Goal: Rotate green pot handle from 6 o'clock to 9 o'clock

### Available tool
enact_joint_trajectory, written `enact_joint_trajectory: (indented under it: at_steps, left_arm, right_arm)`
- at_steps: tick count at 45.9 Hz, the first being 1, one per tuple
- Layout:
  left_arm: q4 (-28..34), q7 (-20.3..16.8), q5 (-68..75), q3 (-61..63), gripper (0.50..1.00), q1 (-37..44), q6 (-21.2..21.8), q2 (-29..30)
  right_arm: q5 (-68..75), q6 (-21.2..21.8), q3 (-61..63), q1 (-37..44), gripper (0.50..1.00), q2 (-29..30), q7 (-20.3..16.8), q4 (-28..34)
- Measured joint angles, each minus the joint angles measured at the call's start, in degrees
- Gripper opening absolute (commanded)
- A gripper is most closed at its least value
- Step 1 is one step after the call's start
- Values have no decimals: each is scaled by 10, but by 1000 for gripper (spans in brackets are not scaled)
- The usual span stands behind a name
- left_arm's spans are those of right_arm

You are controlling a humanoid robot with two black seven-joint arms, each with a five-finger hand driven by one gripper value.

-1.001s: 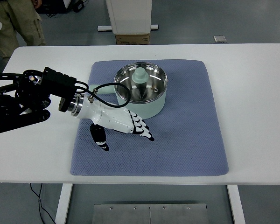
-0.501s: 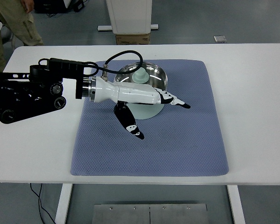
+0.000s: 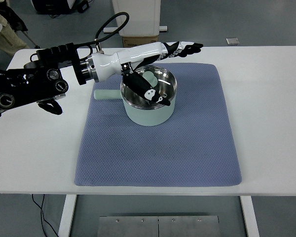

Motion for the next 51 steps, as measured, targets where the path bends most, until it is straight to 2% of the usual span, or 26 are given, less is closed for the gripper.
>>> enact_joint_trajectory:
  at_steps: [36, 51]
  left_arm:
    - [118, 0, -306, 0, 1000, 53, 4, -7]
    - [137, 0, -382, -1, 1000, 83, 43, -16]
  right_arm:
    - [0, 0, 0, 0, 1000, 0, 0, 0]
    - [0, 0, 0, 0, 1000, 0, 0, 0]
